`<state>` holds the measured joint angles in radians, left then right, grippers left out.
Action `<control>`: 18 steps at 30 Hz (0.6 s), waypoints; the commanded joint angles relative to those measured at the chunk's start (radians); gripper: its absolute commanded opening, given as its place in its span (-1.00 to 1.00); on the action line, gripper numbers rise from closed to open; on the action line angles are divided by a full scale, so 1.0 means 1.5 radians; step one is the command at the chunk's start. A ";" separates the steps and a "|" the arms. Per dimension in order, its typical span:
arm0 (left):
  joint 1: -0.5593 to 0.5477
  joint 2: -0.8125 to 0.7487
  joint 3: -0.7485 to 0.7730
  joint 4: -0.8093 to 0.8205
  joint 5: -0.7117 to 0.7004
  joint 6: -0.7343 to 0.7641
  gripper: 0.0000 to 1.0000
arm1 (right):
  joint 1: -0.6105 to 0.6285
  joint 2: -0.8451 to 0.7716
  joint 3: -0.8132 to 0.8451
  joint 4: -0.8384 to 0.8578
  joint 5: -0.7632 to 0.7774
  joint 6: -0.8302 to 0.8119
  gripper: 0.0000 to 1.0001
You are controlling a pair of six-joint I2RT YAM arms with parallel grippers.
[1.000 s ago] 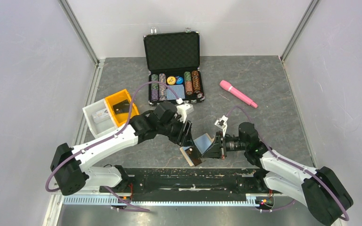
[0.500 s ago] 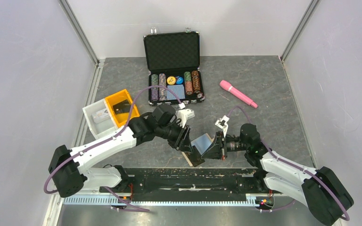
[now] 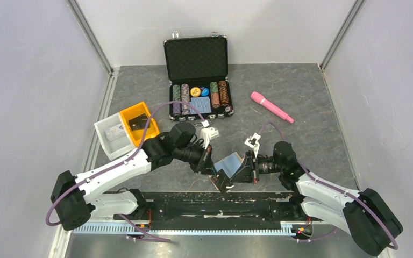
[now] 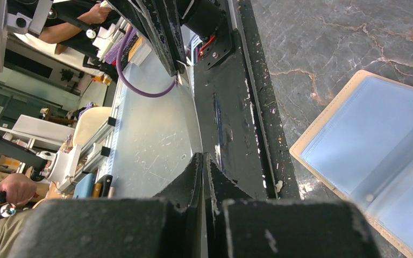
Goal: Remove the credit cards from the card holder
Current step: Remove the credit card from the card holder.
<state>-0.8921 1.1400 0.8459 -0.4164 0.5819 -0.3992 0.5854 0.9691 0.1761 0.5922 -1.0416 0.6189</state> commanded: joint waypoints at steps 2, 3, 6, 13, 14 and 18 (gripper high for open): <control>0.004 -0.008 -0.007 0.035 0.027 -0.007 -0.95 | 0.001 0.006 -0.005 0.042 0.001 -0.003 -0.96; 0.005 -0.007 -0.006 0.035 0.024 -0.011 -0.95 | 0.001 0.007 -0.005 0.043 0.002 -0.001 -0.92; 0.015 -0.011 -0.009 0.037 0.002 -0.031 -0.96 | 0.000 0.001 0.000 0.039 0.015 0.007 -0.72; 0.089 -0.047 -0.032 0.083 0.010 -0.112 -0.95 | -0.004 -0.050 0.016 -0.012 0.089 0.016 0.18; 0.105 -0.056 -0.036 0.086 0.009 -0.122 -0.95 | -0.006 -0.058 0.019 -0.024 0.096 0.014 0.33; 0.189 -0.095 -0.043 0.069 -0.023 -0.138 -0.95 | -0.007 -0.085 0.032 -0.076 0.122 -0.009 0.96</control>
<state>-0.7052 1.0679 0.7868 -0.3481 0.5789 -0.5289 0.5789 0.8787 0.1738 0.5465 -0.9211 0.6415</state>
